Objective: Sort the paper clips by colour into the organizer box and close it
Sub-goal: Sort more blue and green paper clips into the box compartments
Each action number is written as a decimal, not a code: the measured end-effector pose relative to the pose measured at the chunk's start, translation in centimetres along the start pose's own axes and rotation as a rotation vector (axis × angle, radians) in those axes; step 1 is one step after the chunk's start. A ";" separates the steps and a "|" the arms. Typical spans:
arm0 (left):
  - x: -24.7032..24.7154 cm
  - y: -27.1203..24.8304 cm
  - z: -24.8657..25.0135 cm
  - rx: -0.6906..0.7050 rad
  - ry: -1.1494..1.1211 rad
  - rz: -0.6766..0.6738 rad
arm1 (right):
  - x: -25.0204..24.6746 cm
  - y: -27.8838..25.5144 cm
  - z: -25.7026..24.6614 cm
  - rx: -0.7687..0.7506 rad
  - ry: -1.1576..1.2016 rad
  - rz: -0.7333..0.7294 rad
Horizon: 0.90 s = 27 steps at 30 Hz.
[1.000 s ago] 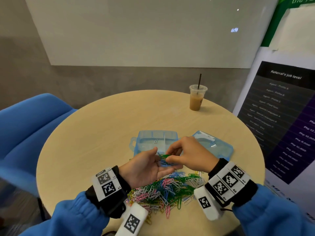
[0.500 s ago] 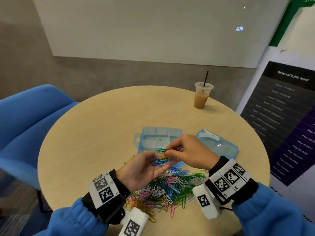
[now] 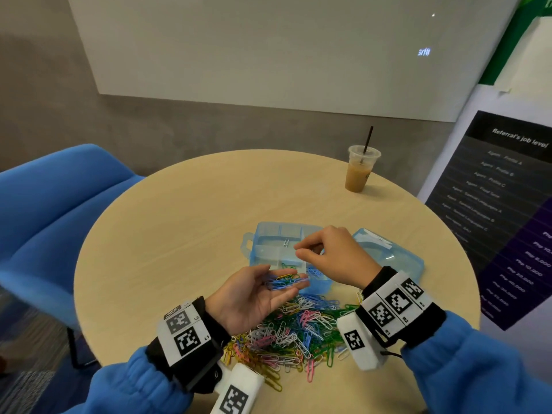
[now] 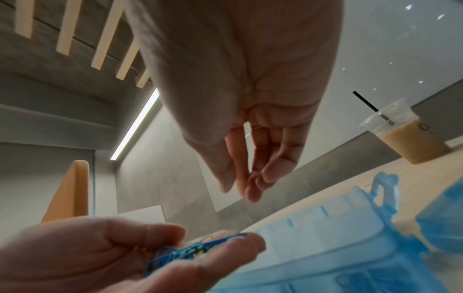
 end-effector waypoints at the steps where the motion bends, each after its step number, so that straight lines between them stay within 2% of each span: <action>1: 0.0 0.0 0.1 0.002 0.005 0.000 | -0.2 -0.1 -0.3 -0.026 0.009 0.008; 6: -0.1 -0.1 0.5 0.015 0.024 -0.002 | 0.6 -1.0 -1.2 -0.157 -0.062 -0.151; 13: 0.6 -0.3 0.0 -0.024 0.070 -0.060 | 1.4 -1.0 -1.2 -0.192 -0.016 -0.133; 21: 0.1 0.1 0.0 -0.018 0.046 -0.034 | 2.6 -0.6 -2.0 -0.191 -0.091 -0.273; 24: 0.0 0.0 0.0 -0.016 0.025 -0.023 | 2.5 -0.4 -2.1 -0.194 -0.069 -0.262; 27: -0.2 0.1 0.1 -0.023 0.033 -0.023 | 1.8 0.3 -2.3 -0.176 0.003 -0.190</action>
Point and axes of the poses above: each hand's wrist, its own y-axis towards the middle knuckle, its own x-axis out of the palm, z = x × y, the point moved 7 cm from there along y, towards the middle knuckle, and after that the axes turned 1 degree about -x, right-handed, at the moved point
